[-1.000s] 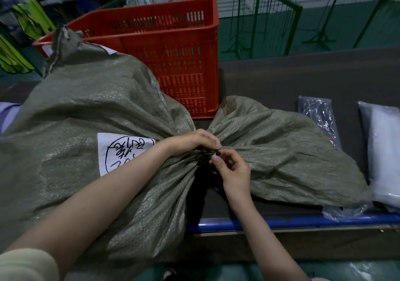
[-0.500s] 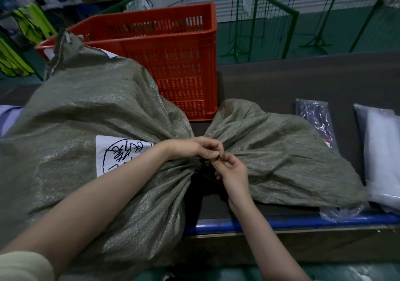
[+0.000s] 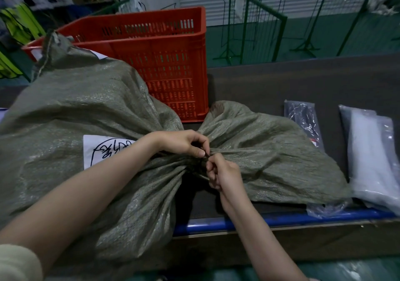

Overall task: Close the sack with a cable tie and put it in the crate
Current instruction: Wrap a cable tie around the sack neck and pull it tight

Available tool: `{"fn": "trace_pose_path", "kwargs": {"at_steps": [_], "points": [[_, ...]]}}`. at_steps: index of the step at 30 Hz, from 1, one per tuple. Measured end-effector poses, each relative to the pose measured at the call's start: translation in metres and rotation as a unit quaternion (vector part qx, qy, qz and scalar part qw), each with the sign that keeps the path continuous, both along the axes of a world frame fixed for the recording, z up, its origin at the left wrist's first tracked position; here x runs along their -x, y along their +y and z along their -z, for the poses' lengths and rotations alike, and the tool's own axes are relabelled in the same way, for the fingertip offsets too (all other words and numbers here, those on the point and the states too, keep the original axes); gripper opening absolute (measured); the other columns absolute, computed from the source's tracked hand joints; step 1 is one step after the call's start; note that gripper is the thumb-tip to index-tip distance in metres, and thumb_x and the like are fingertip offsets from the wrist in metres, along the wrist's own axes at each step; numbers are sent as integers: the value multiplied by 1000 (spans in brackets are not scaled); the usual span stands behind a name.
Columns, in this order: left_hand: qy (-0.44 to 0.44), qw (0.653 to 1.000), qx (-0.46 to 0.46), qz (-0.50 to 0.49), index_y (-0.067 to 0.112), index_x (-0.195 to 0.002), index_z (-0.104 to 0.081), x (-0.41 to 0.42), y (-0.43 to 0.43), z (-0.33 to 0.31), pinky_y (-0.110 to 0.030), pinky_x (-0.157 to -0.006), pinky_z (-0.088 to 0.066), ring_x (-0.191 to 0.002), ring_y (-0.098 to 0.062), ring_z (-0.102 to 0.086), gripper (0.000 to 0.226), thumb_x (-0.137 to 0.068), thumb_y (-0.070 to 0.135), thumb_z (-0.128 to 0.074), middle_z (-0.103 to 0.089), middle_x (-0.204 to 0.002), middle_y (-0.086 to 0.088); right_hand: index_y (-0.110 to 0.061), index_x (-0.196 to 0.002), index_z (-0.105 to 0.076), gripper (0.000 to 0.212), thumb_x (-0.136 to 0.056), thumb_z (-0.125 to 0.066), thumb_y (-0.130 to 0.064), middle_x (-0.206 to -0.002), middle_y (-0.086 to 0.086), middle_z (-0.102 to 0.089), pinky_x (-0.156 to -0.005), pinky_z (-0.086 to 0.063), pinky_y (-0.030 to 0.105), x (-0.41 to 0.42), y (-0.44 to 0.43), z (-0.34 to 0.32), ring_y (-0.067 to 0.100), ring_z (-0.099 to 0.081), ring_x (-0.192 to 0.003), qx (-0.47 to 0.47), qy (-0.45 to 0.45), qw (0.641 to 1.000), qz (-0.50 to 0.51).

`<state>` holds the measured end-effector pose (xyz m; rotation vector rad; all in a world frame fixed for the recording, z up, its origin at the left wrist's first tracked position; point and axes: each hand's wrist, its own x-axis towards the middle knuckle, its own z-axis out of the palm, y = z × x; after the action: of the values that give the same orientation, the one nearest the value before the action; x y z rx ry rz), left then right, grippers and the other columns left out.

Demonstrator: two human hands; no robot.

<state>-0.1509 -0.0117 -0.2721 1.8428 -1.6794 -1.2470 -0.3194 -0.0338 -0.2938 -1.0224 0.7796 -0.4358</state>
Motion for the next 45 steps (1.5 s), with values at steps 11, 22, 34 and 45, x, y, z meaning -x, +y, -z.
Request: {"fn": "trace_pose_path", "kwargs": {"at_steps": [11, 22, 34, 45], "points": [[-126, 992, -14, -16, 18, -89, -60, -18, -10, -2, -21, -82, -40, -81, -5, -53, 11, -87, 7, -59, -58, -86, 10, -13, -41, -42, 44, -85, -41, -7, -28, -6, -31, -31, -19, 14, 19, -1, -6, 5, -23, -26, 3, -34, 999, -9], [-178, 984, -5, -28, 10, -99, -71, -20, -11, -5, -12, -76, -41, -74, 8, -57, 17, -83, 9, -66, -65, -94, 0, -16, -59, -55, 54, -88, -33, -56, -43, -4, -50, -34, -17, 16, 5, -30, 6, 5, -30, -30, 38, 149, 967, -201], [-288, 956, 53, 0, 16, -92, -75, -16, -1, -2, -17, -81, -39, -90, -10, -53, 20, -72, 18, -76, -56, -89, 4, -16, -52, -48, 40, -91, -46, -21, -24, -7, -35, -27, -13, 9, -36, -21, 5, 1, -26, -19, -10, 96, 984, -152], [-342, 940, -2, 3, 22, -92, -73, -21, -5, 0, -33, -90, -40, -101, -20, -54, 19, -73, 23, -74, -54, -91, 4, -14, -49, -43, 37, -86, -48, -17, -28, -8, -29, -30, -12, 10, -18, -17, 5, 5, -21, -23, -8, 61, 990, -124]]}}
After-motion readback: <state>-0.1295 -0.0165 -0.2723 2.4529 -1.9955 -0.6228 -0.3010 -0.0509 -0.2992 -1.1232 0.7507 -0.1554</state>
